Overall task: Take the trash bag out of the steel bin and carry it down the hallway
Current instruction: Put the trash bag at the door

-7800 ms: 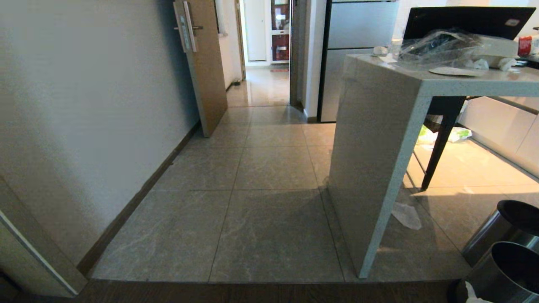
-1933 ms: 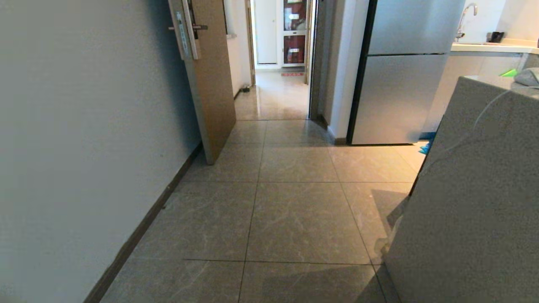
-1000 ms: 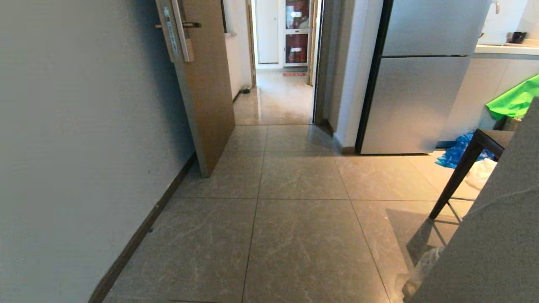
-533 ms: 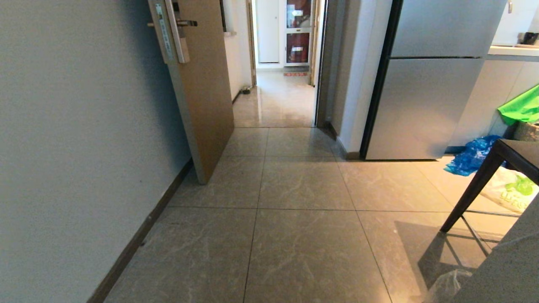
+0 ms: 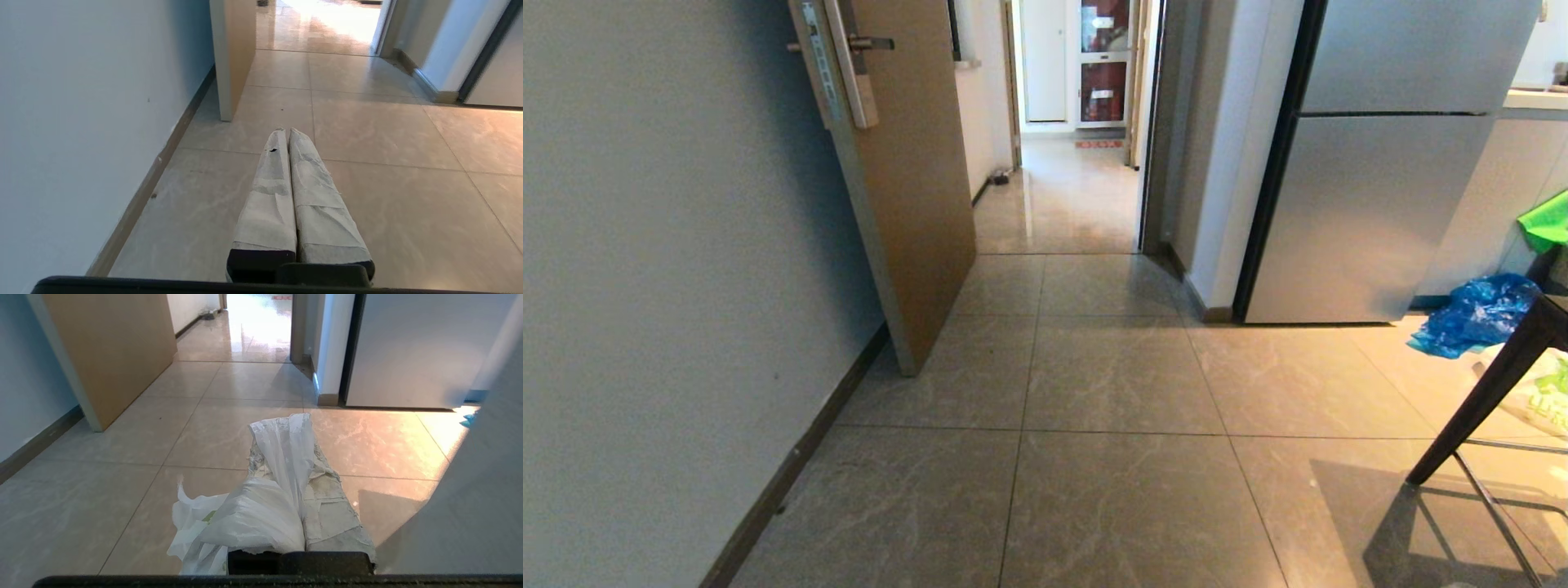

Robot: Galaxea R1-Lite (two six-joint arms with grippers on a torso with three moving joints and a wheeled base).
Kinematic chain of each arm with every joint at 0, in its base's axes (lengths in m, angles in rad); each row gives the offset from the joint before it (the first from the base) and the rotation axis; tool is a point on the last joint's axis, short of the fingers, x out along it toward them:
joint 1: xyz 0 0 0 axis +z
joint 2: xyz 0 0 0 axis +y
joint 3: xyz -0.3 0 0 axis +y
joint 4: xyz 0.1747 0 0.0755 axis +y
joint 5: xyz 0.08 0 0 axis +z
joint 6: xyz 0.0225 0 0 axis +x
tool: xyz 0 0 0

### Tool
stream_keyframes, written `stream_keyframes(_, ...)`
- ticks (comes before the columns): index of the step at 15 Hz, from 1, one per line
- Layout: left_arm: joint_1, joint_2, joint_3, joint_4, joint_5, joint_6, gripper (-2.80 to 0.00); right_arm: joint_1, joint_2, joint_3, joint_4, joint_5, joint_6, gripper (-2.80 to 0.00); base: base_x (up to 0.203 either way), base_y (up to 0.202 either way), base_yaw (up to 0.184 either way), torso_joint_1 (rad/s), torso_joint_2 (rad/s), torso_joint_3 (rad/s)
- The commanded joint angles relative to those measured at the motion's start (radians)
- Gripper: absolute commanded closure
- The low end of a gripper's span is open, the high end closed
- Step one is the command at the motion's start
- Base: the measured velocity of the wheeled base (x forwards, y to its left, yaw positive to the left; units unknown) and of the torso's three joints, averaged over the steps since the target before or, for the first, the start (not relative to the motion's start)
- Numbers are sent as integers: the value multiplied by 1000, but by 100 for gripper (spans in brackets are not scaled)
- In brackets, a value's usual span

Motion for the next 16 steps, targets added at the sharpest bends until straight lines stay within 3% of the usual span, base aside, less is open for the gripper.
stream_keyframes(1, 0, -2, 1, 0, 1, -1, 0, 0, 0, 40, -1, 0, 0, 0, 191, 0, 4, 6, 7, 2)
stream_keyframes(16, 0, 0, 0, 0, 1, 1, 0, 0, 0, 40, -1, 0, -1, 0, 193, 0, 1, 2, 4, 2)
